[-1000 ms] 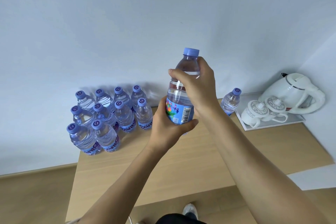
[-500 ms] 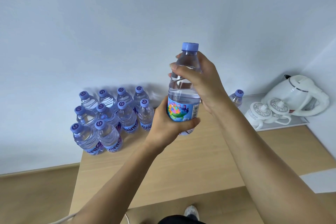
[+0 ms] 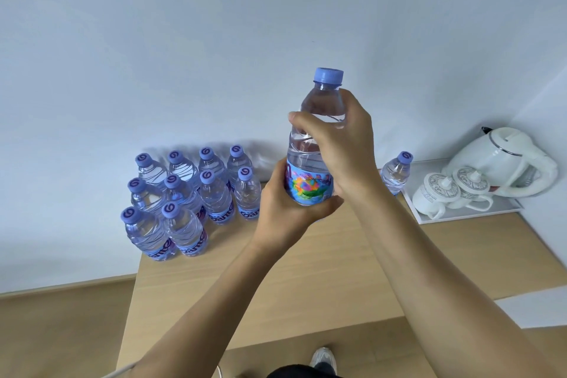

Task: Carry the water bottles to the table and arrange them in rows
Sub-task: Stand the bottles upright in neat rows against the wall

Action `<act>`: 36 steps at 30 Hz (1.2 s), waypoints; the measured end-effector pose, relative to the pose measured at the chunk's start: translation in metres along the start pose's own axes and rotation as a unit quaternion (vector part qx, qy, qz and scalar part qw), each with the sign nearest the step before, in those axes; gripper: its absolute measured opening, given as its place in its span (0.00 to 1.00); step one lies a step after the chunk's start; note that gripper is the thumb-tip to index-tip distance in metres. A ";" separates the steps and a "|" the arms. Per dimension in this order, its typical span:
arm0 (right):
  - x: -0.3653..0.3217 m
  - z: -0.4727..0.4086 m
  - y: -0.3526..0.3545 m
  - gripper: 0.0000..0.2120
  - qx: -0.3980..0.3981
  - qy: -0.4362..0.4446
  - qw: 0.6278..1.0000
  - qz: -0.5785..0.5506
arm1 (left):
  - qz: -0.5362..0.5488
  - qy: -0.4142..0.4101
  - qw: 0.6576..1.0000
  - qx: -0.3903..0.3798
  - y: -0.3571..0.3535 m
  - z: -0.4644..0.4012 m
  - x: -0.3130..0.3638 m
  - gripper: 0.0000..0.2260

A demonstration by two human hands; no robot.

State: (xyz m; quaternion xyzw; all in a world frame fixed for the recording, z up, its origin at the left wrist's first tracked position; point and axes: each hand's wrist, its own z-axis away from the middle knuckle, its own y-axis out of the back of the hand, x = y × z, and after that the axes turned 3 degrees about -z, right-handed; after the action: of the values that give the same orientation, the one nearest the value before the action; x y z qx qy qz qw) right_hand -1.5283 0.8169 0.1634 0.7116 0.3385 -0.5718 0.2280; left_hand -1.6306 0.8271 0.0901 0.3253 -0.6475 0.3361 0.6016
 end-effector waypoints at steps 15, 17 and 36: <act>-0.007 -0.001 0.010 0.18 -0.068 -0.015 0.997 -0.029 | -0.020 -0.006 1.000 -0.006 0.007 0.000 0.005 0.23; -0.006 0.005 0.006 0.21 -0.030 -0.003 1.000 -0.002 | -0.034 -0.015 0.999 0.024 0.002 0.001 0.004 0.24; -0.011 -0.008 0.025 0.16 -0.191 -0.050 0.968 -0.154 | 0.009 0.015 0.999 -0.050 0.005 0.008 0.012 0.23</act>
State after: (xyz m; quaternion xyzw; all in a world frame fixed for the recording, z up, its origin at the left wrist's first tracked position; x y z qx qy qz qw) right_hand -1.5061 0.8032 0.1742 0.5647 0.5350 -0.5600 0.2852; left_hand -1.6397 0.8228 0.1015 0.2840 -0.6571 0.3137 0.6239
